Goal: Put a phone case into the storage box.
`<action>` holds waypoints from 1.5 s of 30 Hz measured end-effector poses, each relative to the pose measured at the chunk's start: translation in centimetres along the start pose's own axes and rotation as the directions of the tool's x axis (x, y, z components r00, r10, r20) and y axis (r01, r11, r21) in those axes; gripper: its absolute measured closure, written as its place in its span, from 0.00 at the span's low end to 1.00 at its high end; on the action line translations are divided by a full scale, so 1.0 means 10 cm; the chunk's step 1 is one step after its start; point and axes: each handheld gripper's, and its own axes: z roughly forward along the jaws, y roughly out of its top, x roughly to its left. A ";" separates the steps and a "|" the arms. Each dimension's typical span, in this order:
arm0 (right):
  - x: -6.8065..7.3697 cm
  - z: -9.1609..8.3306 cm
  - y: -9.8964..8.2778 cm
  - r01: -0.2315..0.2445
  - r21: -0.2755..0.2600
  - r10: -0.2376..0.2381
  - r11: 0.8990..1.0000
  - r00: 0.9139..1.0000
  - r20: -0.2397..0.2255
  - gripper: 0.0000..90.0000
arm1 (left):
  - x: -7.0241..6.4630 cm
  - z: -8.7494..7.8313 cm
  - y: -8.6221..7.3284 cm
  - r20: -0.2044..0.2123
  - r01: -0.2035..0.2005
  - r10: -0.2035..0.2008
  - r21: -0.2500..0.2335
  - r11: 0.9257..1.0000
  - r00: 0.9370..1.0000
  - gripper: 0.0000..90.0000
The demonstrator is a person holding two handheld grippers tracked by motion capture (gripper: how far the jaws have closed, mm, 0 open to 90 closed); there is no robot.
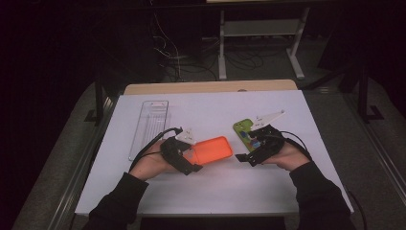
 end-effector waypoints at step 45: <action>0.29 0.49 -0.28 0.032 -0.014 -0.027 0.999 0.965 0.262 0.00 | -0.06 0.08 0.04 -0.061 0.135 -0.136 -0.025 0.991 0.989 0.18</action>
